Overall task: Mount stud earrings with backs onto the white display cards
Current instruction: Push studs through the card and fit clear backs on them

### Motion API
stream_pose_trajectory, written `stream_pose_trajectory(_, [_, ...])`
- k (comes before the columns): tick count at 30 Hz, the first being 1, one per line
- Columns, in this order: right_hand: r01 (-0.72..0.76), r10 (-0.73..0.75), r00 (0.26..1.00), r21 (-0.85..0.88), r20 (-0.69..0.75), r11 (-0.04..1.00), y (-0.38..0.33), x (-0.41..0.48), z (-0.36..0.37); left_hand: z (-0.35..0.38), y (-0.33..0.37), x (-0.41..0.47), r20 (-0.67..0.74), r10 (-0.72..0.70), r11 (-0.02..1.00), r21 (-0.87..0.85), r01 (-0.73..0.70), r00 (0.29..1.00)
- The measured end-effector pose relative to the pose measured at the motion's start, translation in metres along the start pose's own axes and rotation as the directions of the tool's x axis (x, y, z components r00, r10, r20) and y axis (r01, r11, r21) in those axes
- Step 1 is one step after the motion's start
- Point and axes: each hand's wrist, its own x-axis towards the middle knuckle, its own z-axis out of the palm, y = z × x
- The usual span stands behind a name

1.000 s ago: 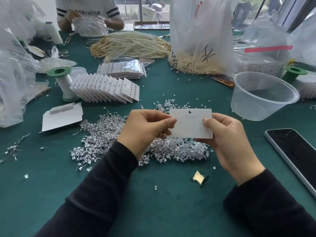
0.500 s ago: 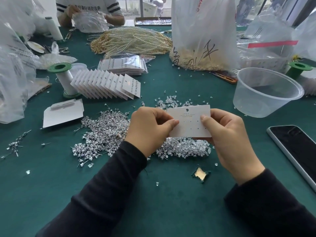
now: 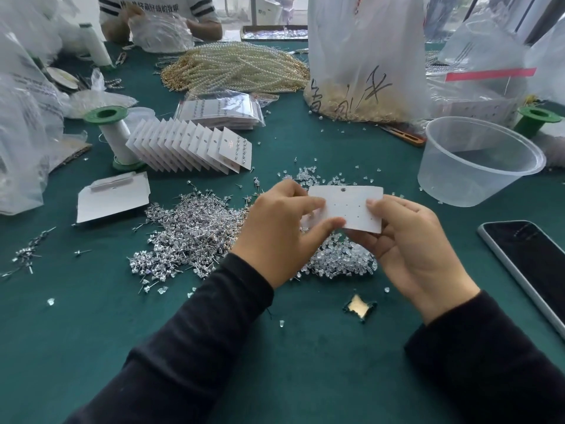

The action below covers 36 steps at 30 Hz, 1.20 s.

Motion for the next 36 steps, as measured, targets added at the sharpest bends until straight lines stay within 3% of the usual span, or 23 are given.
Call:
stream_pose_trajectory(4, [-0.058, 0.058, 0.998, 0.097, 0.003, 0.994, -0.004, 0.001, -0.003, -0.002, -0.005, 0.001, 0.077, 0.049, 0.998, 0.031, -0.052, 0.996])
stream_pose_trajectory(8, [-0.067, 0.061, 0.995, 0.087, 0.073, 0.994, -0.003, 0.001, -0.002, 0.000, -0.008, 0.001, -0.076, 0.109, 0.988, 0.122, -0.100, 0.991])
stream_pose_trajectory(10, [-0.065, 0.053, 0.990, 0.091, 0.128, 0.994, -0.004, 0.001, -0.001, 0.002, -0.008, 0.001, -0.146, 0.085, 0.996, 0.051, -0.079, 0.986])
stream_pose_trajectory(12, [0.074, -0.074, 0.989, 0.003, 0.125, 0.997, -0.002, -0.001, -0.001, 0.004, -0.007, 0.002, -0.171, -0.074, 0.988, -0.150, 0.048, 0.982])
stream_pose_trajectory(13, [0.236, -0.218, 0.968, -0.146, 0.125, 0.961, 0.001, -0.003, 0.000, 0.006, -0.006, 0.002, -0.128, -0.198, 0.946, -0.286, 0.155, 0.972])
stream_pose_trajectory(14, [0.421, -0.391, 0.907, -0.348, 0.157, 0.838, 0.003, -0.004, 0.001, 0.007, -0.004, 0.002, -0.045, -0.316, 0.864, -0.427, 0.268, 0.948])
stream_pose_trajectory(15, [0.564, -0.530, 0.815, -0.528, 0.233, 0.635, 0.007, -0.006, 0.003, 0.008, -0.002, 0.002, 0.048, -0.404, 0.752, -0.551, 0.362, 0.913])
stream_pose_trajectory(17, [0.663, -0.634, 0.672, -0.691, 0.382, 0.286, 0.017, -0.006, 0.007, 0.009, 0.002, 0.001, 0.164, -0.480, 0.577, -0.682, 0.450, 0.862])
stream_pose_trajectory(18, [0.660, -0.645, 0.647, -0.722, 0.406, 0.207, 0.021, -0.005, 0.009, 0.009, 0.004, 0.000, 0.182, -0.486, 0.543, -0.703, 0.459, 0.855])
stream_pose_trajectory(26, [0.633, -0.711, 0.589, -0.766, 0.386, 0.108, 0.025, -0.002, 0.015, 0.008, 0.006, -0.002, 0.280, -0.481, 0.426, -0.753, 0.501, 0.831])
stream_pose_trajectory(29, [0.658, -0.686, 0.605, -0.739, 0.404, 0.146, 0.021, -0.001, 0.013, 0.006, 0.003, 0.000, 0.349, -0.482, 0.353, -0.762, 0.543, 0.803])
stream_pose_trajectory(31, [0.608, -0.678, 0.650, -0.770, 0.342, 0.195, 0.014, 0.005, 0.005, 0.002, -0.002, 0.003, 0.344, -0.544, 0.326, -0.754, 0.571, 0.765])
stream_pose_trajectory(34, [0.374, -0.512, 0.825, -0.910, 0.238, 0.179, 0.007, 0.017, -0.016, -0.006, -0.013, 0.008, 0.342, -0.627, 0.275, -0.744, 0.609, 0.700])
stream_pose_trajectory(36, [0.310, -0.347, 0.906, -0.938, 0.242, 0.155, 0.009, 0.021, -0.024, -0.011, -0.017, 0.010, 0.349, -0.650, 0.233, -0.754, 0.614, 0.675])
